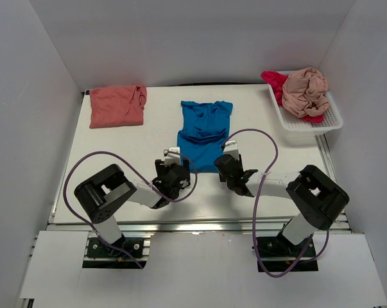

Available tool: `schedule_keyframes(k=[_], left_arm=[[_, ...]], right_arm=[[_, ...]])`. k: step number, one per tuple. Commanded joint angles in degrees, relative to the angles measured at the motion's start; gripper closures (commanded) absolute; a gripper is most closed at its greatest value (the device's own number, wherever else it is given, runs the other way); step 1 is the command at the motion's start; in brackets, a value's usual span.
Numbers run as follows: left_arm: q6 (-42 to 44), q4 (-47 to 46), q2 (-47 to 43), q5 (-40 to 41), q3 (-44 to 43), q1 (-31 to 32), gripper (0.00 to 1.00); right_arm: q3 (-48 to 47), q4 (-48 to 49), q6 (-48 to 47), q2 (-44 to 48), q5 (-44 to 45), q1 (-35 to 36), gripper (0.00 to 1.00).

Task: Fold and stack the t-shirts
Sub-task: Grab one side of the 2/3 rectangular tshirt with both arms

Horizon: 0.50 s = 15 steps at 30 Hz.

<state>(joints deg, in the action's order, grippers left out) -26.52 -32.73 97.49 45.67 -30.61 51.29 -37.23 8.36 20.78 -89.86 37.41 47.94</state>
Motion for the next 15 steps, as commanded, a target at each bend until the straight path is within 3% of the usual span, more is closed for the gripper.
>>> schedule_keyframes(k=[1,12,15], left_arm=[[-0.6,-2.5,-1.3,-2.0,-0.3,-0.7,0.14],[-0.7,-4.4,1.9,-4.4,-1.5,-0.7,0.18],[-0.6,-5.1,2.2,-4.6,-1.5,-0.7,0.19]], right_arm=[[0.0,3.0,1.1,1.4,-1.5,-0.5,0.48],[-2.7,3.8,0.5,-2.9,-2.3,-0.7,0.52],[-2.9,4.0,0.2,-3.7,-2.3,-0.7,0.59]])
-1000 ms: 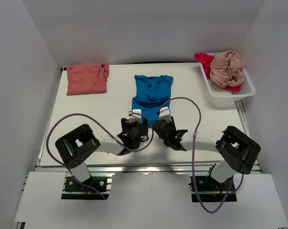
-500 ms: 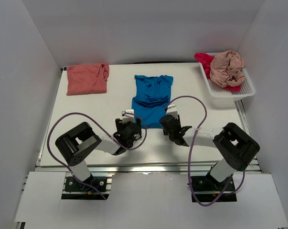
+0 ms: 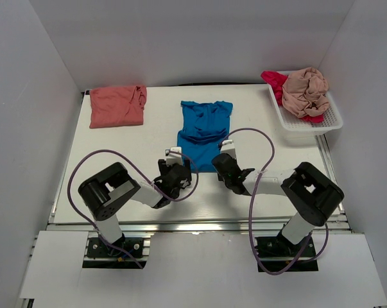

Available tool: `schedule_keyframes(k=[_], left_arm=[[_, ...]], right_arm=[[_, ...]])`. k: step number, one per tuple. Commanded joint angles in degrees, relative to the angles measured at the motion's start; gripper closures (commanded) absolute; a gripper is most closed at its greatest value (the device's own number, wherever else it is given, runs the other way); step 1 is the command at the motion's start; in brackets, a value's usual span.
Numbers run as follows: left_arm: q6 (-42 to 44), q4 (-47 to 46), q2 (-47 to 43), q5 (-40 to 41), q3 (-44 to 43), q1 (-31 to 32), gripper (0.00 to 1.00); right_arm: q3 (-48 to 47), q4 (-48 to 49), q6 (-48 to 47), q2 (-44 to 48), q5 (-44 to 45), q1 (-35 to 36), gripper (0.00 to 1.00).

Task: Fold and stack the t-shirts
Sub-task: Grab one side of the 2/3 rectangular tshirt with both arms

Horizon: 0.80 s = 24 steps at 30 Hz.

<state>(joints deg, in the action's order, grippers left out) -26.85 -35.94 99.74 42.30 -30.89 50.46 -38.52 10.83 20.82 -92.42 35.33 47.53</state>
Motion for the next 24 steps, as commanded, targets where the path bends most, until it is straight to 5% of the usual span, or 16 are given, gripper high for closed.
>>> schedule_keyframes(k=[1,4,5,6,12,24], left_arm=[[-0.1,-2.0,0.0,-1.3,-1.2,0.1,0.20],[0.2,-2.3,0.3,-2.0,-1.1,-0.4,0.35],[0.2,-2.4,0.2,-2.1,-1.0,-0.4,0.48],[0.1,-2.5,0.2,-2.2,-0.9,-0.4,0.58],[0.0,-1.8,-0.4,-2.2,-0.7,-1.1,1.00],[-2.1,13.6,-14.4,-0.8,0.0,-1.2,1.00]], right_arm=[[-1.6,1.7,0.1,-1.4,-0.3,-0.2,0.60],[-1.2,2.7,-0.8,-1.8,-0.5,-0.2,0.69],[-1.1,3.1,-1.0,-1.9,-0.5,-0.2,0.75],[-1.0,3.1,-1.0,-2.0,-0.6,-0.2,0.88],[-1.2,2.9,-1.3,-2.5,-1.2,-0.2,1.00],[0.7,-1.1,-0.8,4.2,-0.4,-0.2,1.00]])
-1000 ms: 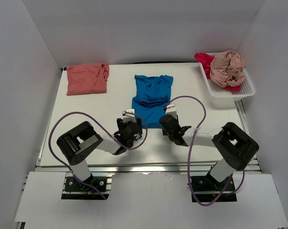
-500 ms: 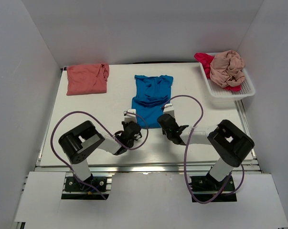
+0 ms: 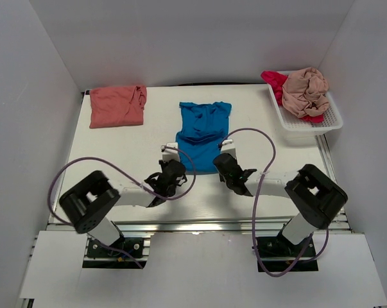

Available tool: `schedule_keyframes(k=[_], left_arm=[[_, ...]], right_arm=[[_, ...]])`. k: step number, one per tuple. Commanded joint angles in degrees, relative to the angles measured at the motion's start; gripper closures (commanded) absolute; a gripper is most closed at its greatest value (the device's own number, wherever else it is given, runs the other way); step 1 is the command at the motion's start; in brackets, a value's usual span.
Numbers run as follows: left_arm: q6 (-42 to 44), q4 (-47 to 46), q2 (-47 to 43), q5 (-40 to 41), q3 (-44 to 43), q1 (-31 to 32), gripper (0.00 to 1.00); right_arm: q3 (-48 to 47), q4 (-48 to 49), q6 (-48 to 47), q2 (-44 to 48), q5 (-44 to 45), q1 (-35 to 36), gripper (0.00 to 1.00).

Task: Fold and stack the t-shirts
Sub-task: Grab one side of the 2/3 rectangular tshirt with both arms, then fold the long partially folded tshirt into a neat square

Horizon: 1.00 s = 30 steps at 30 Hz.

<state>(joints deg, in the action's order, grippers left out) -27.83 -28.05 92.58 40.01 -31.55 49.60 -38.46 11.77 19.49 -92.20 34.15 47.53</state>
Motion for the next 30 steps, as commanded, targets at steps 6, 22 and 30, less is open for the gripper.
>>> schedule_keyframes(k=[6,22,30], left_arm=[[-3.6,18.5,-21.3,4.6,0.7,0.3,1.00],[-9.3,35.3,-34.2,8.9,-4.9,7.0,1.00],[-5.5,40.1,-30.4,14.5,-12.7,7.7,1.00]], right_arm=[[2.6,-8.1,0.8,13.6,2.6,1.4,1.00],[1.2,-25.8,5.4,37.9,5.7,8.0,1.00],[-1.0,-23.6,2.8,35.9,8.9,9.2,1.00]])
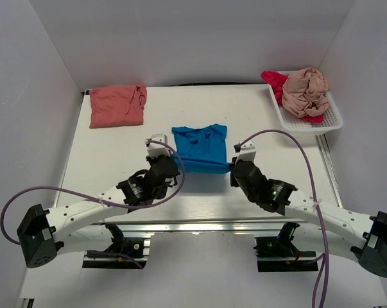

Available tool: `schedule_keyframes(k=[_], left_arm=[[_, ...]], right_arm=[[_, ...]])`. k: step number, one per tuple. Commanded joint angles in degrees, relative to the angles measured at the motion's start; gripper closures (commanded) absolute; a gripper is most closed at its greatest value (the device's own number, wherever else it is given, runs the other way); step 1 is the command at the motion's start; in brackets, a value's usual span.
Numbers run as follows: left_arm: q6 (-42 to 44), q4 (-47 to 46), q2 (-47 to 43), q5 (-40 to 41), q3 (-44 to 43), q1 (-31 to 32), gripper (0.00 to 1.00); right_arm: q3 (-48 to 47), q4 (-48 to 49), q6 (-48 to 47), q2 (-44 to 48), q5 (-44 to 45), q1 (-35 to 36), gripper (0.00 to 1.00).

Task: Fold and stack the t-shirts
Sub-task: Fold the long partially folded tshirt into a neat square

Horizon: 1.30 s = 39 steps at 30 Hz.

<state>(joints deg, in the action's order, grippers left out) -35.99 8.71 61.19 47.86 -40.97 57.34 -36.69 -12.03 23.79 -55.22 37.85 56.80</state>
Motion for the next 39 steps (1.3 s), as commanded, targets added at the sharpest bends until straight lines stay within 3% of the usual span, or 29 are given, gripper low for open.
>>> schedule_keyframes(k=[1,8,12,19,27,39], left_arm=[[3.0,3.2,1.9,7.7,-4.8,-0.1,1.00],[6.8,-3.6,13.1,11.6,-10.3,0.0,1.00],[9.5,-4.2,21.0,15.2,-15.6,-0.2,1.00],[11.5,-10.5,23.0,9.1,-18.2,-6.3,1.00],[18.9,-12.6,26.2,12.3,-22.7,-8.6,1.00],[20.0,-17.1,31.5,9.1,-23.7,-13.7,1.00]], right_arm=[[-3.2,1.1,-2.1,-1.7,5.5,0.0,1.00],[-8.1,11.0,-10.2,-9.5,8.8,-1.3,1.00],[-11.1,15.1,-13.1,-14.3,6.6,-6.6,1.00],[-14.5,17.2,-15.4,-19.9,2.5,-14.3,1.00],[-16.2,19.9,-15.7,-26.8,-1.1,-17.2,1.00],[-31.1,20.4,-19.1,-39.3,-4.4,-22.0,1.00]])
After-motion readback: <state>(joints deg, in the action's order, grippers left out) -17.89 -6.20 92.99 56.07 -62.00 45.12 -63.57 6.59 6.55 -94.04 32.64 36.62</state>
